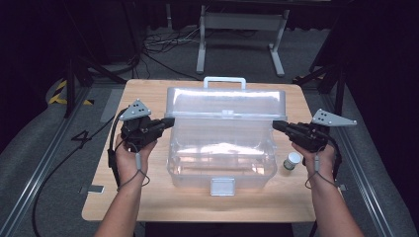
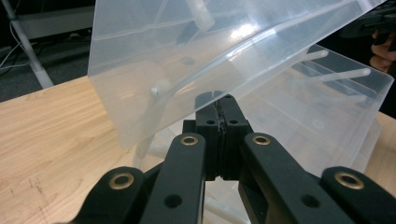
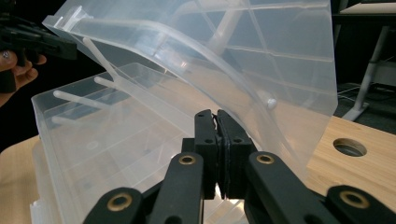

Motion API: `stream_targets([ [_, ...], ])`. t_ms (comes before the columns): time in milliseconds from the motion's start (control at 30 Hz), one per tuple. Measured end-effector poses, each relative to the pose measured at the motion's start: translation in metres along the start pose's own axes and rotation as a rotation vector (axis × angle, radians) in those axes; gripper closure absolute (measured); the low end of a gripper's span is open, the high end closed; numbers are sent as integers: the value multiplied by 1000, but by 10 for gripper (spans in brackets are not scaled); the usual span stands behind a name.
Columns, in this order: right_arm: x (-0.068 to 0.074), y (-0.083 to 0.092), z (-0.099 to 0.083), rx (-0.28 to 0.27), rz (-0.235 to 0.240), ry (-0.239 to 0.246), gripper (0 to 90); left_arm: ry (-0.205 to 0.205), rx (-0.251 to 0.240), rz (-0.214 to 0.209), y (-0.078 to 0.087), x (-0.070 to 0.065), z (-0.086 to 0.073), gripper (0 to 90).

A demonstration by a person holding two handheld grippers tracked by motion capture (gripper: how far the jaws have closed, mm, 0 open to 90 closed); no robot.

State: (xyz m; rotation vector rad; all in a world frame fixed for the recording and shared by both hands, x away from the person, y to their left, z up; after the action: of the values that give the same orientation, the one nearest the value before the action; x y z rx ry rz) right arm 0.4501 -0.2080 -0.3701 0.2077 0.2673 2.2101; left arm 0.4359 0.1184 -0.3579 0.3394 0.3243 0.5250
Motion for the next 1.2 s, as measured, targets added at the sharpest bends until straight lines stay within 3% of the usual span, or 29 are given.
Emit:
stream_targets([
  [133,4,5,-3,11,-20,29,838,0,0,-9,-1,2,1,896],
  [233,9,6,-8,44,-12,-4,757,1,-1,-11,-2,3,3,896],
  [400,10,11,-14,50,-121,90,677,-5,-1,-16,-1,4,4,896],
  [467,10,13,-14,48,-158,98,662,-8,-3,-19,-2,5,4,895],
  [633,4,17,-17,64,-246,68,592,1,-11,-35,-2,7,7,895],
  [767,-4,20,-14,42,-298,45,526,2,-8,-41,-4,9,7,895],
  [967,-14,19,-7,35,-379,-28,413,3,-10,-46,-5,11,10,895],
  [1033,-14,17,-4,30,-400,-17,368,1,-11,-47,-6,11,10,895],
  [1200,-11,8,3,28,-421,24,355,3,-5,-46,-6,12,11,895],
])
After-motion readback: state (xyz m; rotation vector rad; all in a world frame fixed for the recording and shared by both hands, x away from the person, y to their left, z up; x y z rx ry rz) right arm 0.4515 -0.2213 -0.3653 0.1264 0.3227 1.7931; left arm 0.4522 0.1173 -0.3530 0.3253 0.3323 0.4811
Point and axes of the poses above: each handheld gripper's, and its own axes: y roughly backward along the jaws, z roughly out of its top, x roughly to its left, the point moved 10 cm from there along -y, roughly forward along the jaws, and after that the axes turned 13 degrees about -z, right-handed, at the moved point
